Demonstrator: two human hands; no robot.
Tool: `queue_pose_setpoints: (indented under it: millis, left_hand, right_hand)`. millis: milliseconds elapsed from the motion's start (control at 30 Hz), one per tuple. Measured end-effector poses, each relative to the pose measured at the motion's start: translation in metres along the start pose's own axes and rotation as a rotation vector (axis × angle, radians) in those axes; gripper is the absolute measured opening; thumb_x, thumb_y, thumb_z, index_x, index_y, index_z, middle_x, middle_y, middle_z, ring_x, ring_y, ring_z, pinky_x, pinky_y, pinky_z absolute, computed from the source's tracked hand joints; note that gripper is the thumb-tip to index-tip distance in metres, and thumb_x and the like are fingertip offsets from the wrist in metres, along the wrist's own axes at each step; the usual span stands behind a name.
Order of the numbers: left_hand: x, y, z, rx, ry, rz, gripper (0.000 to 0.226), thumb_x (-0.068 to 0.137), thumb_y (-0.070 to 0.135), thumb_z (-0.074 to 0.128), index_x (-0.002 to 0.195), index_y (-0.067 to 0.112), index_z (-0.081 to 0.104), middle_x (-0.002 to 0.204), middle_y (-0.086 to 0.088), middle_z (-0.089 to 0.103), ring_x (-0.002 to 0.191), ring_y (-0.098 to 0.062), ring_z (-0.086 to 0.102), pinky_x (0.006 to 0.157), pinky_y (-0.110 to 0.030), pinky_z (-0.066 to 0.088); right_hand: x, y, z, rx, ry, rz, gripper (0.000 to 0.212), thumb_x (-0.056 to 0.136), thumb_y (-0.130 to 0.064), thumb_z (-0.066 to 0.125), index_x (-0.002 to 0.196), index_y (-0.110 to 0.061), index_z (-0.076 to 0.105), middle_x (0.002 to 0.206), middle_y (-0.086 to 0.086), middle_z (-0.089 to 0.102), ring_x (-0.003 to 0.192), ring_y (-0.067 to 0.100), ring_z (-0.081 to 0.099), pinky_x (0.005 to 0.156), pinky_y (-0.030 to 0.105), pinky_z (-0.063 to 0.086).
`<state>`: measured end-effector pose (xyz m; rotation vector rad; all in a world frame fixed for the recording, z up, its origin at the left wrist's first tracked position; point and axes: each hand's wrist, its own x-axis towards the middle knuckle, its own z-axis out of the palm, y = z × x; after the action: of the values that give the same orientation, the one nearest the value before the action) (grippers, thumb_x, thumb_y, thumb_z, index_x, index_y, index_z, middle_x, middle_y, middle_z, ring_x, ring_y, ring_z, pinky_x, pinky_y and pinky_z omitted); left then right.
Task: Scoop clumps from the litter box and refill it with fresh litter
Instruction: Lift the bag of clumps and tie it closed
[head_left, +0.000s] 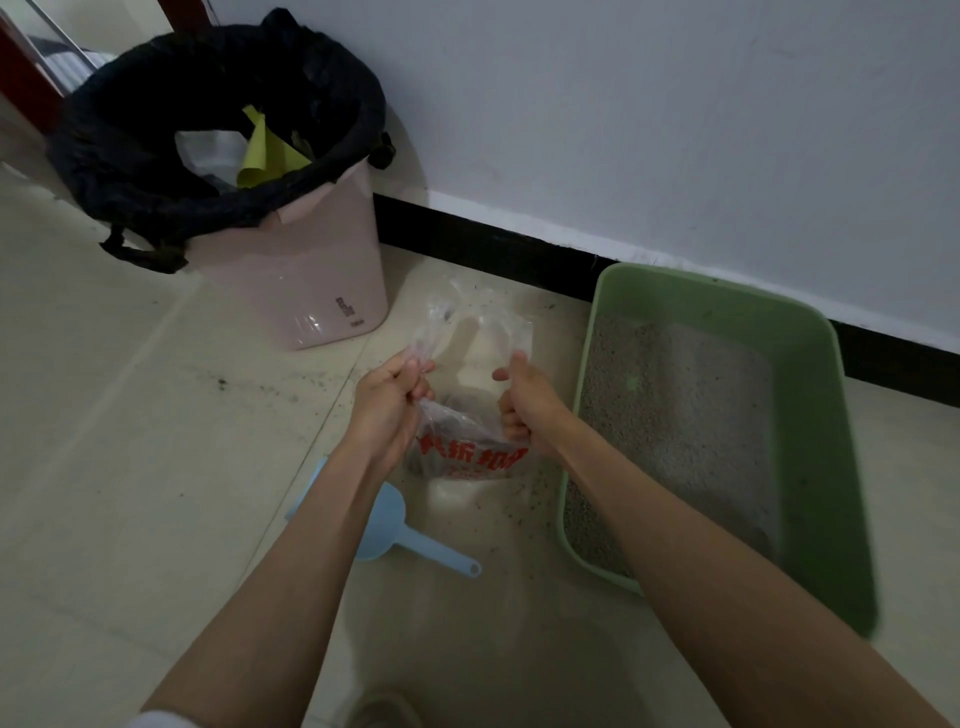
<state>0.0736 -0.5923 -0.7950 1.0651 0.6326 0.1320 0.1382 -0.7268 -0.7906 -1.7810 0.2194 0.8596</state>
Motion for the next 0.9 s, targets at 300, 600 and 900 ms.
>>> queue_pose_setpoints:
  millis: [300, 600, 900]
  left_hand:
    - [-0.001, -0.004, 0.005, 0.085, 0.018, -0.011, 0.013, 0.093, 0.007, 0.053, 0.082, 0.004, 0.059, 0.082, -0.017, 0.056, 0.046, -0.002, 0.048, 0.059, -0.017, 0.044]
    - [-0.010, -0.012, 0.023, 0.389, 0.028, 0.057, 0.008, 0.085, 0.009, 0.064, 0.078, 0.010, 0.061, 0.067, 0.000, 0.064, 0.045, 0.002, 0.049, 0.051, -0.012, 0.043]
    - [0.000, -0.002, -0.004, 0.502, -0.192, -0.115, 0.013, 0.089, 0.005, 0.055, 0.079, 0.008, 0.061, 0.066, -0.004, 0.054, 0.061, -0.014, 0.047, 0.058, -0.022, 0.037]
  right_hand:
    - [0.005, 0.004, -0.005, 0.131, 0.012, -0.014, 0.031, 0.092, -0.007, 0.044, 0.062, -0.015, 0.038, 0.055, 0.002, 0.036, 0.029, 0.007, 0.023, 0.035, 0.016, 0.020]
    - [-0.006, -0.011, -0.003, 0.365, -0.181, -0.094, 0.027, 0.095, -0.043, 0.047, 0.093, -0.017, 0.054, 0.059, -0.003, 0.024, 0.048, 0.008, 0.023, 0.049, 0.023, 0.022]
    - [-0.004, -0.009, -0.023, 0.375, -0.365, -0.014, 0.043, 0.099, -0.041, 0.037, 0.069, -0.012, 0.050, 0.043, -0.009, 0.026, 0.039, 0.007, 0.024, 0.044, 0.019, 0.025]
